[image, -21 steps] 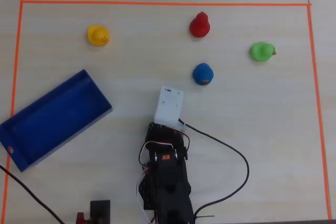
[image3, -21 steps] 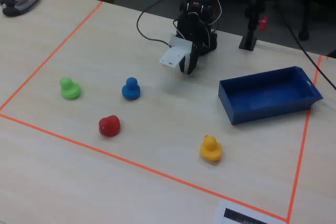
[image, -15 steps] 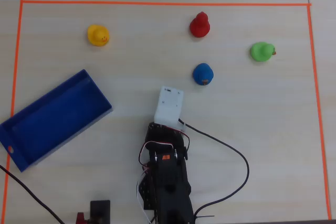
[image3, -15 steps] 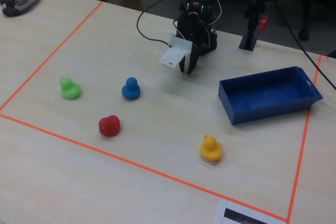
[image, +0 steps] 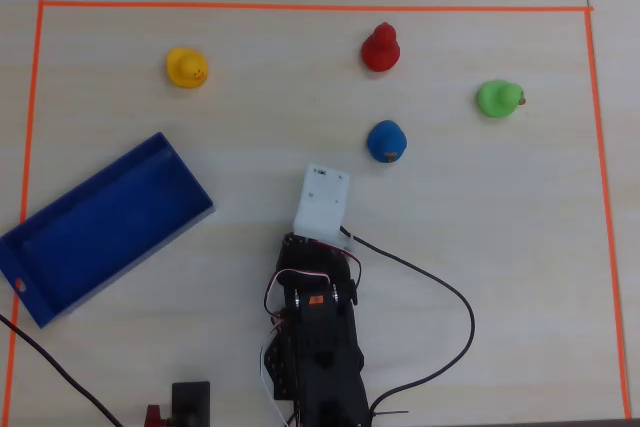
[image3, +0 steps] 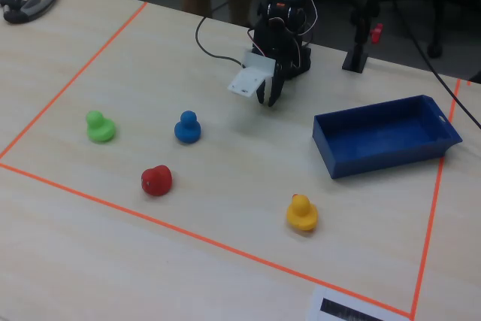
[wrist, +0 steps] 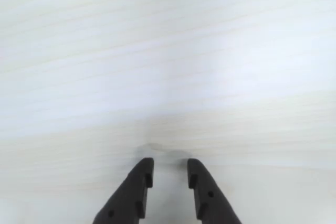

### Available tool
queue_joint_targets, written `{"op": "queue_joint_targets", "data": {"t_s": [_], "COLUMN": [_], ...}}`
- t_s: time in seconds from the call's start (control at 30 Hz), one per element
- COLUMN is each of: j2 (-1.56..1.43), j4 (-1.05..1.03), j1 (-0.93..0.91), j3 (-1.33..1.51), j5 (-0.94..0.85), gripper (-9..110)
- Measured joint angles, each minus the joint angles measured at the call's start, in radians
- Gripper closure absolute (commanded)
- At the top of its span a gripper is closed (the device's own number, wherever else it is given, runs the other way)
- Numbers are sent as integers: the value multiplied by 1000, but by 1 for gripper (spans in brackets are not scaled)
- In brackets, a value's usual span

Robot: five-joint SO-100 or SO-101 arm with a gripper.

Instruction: Grasp red duck and put it into box.

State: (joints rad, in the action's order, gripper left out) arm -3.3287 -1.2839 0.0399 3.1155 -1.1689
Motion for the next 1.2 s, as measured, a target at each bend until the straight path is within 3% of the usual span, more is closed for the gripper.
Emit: {"op": "queue_joint_targets", "data": {"t_s": [1.03,1.2], "j2": [0,2], "j4": [0,6], "j1": [0,0], "j3": [0,0], "j5": [0,-8], "gripper": [99,95]}}
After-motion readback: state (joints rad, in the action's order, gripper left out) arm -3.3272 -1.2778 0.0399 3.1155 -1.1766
